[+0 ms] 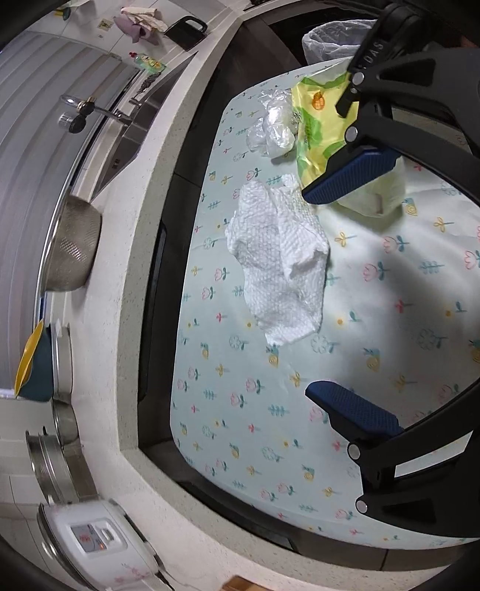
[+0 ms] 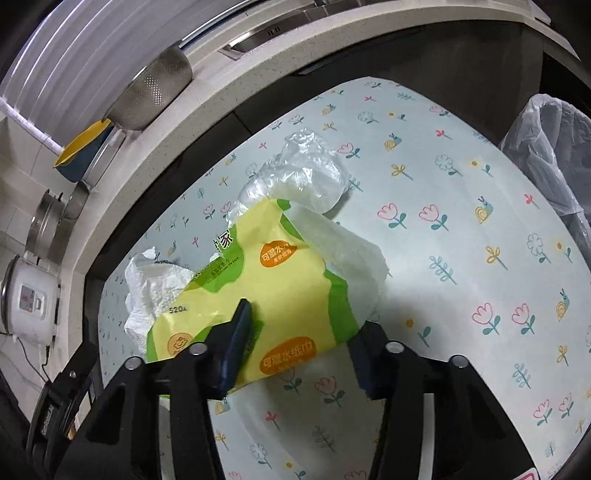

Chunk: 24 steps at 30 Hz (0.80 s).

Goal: Collect trash
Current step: 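Grasp the white paper towel with the left tool while the right tool grasps the yellow snack bag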

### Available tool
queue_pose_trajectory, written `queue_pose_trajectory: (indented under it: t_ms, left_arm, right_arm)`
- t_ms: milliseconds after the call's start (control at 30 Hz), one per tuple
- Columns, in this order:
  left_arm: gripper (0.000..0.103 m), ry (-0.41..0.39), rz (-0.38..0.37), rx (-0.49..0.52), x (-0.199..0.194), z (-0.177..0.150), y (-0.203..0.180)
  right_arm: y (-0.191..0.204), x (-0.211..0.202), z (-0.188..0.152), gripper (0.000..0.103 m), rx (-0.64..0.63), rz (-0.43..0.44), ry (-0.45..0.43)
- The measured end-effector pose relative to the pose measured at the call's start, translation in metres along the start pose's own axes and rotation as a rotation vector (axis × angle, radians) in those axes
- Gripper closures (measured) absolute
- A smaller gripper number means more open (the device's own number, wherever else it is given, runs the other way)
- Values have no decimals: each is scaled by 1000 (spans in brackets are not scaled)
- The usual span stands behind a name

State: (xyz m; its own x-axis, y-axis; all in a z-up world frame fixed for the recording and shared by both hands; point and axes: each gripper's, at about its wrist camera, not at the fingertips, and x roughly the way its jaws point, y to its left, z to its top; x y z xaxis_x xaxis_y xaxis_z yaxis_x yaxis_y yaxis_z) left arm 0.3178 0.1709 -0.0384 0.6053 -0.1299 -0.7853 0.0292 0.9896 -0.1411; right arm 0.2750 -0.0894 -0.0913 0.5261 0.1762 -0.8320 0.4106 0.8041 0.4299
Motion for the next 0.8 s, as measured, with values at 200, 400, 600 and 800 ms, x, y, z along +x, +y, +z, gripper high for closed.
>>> queue_pose_trajectory:
  t_ms: [200, 400, 600, 800]
  left_arm:
    - [11, 30, -23, 89, 38, 6, -21]
    - [18, 70, -46, 111, 68, 4, -35]
    - [51, 104, -69, 112, 74, -1, -42]
    - [61, 90, -80, 97, 46, -19, -40]
  right_arm:
    - [-1, -12, -4, 90, -57, 19, -24]
    - [-16, -20, -7, 93, -42, 29, -25]
    - [-19, -27, -12, 93, -60, 23, -29]
    - [-14, -40, -15, 93, -89, 29, -48]
